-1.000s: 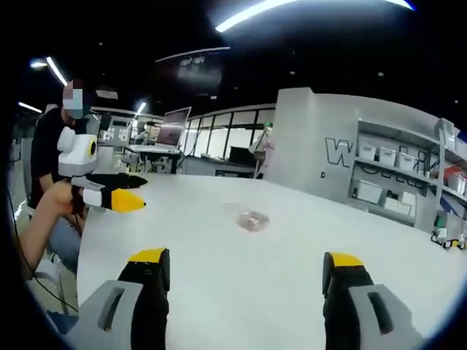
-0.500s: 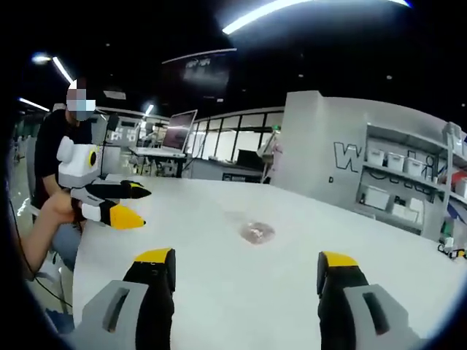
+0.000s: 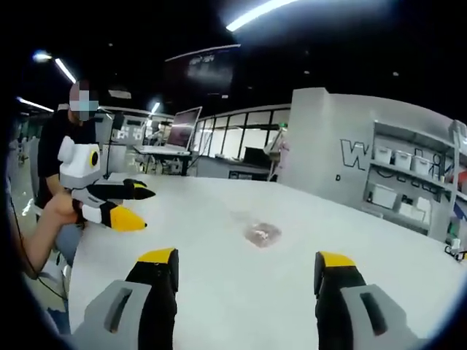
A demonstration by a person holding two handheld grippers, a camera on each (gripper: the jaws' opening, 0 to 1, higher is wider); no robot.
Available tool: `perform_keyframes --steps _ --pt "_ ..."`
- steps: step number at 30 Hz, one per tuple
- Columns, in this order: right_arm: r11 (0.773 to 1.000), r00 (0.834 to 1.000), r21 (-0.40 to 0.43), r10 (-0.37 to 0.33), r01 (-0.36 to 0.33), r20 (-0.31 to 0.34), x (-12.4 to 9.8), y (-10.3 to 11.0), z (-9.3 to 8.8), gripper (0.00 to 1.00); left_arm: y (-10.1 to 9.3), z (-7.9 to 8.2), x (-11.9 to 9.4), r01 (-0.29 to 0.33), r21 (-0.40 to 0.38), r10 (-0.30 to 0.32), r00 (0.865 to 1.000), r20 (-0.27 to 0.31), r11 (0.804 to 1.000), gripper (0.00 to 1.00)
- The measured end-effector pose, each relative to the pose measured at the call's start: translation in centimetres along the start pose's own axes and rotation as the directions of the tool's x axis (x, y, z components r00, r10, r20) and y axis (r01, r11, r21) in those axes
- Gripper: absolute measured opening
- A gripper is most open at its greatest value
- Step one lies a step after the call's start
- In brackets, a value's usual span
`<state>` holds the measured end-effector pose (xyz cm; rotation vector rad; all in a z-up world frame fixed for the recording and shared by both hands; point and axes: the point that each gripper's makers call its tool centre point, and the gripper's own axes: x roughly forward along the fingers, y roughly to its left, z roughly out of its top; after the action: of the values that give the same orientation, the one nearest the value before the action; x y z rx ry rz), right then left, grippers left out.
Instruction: Open the resealable bag by pulling the two sides of the seal apart until the entire bag opening is separated and visibly accessible.
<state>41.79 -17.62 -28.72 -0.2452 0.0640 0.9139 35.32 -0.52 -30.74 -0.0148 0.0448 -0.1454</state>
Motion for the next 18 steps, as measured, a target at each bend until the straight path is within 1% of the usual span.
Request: perform_keyframes --steps 4,10,15,18 --pt "1.000 1.000 -0.010 -0.003 0.003 -0.002 0.4 -0.2 0.2 0.75 -0.2 0.4 0.2 0.010 0.008 -0.010 1.000 0.013 1.000 0.82" --pt "1.000 1.000 -0.016 0.016 -0.016 -0.005 1.1 -0.1 0.4 0.72 0.2 0.6 0.4 0.001 0.010 -0.002 1.000 0.020 1.000 0.82" --pt "0.999 1.000 -0.027 0.020 -0.020 0.004 1.6 -0.2 0.7 0.71 0.6 0.0 0.6 -0.009 -0.002 0.009 1.000 0.010 1.000 0.82" --pt "0.999 1.000 -0.040 0.021 -0.021 -0.008 2.0 -0.3 0.6 0.70 0.5 -0.4 0.6 -0.006 -0.008 0.006 1.000 -0.001 1.000 0.82"
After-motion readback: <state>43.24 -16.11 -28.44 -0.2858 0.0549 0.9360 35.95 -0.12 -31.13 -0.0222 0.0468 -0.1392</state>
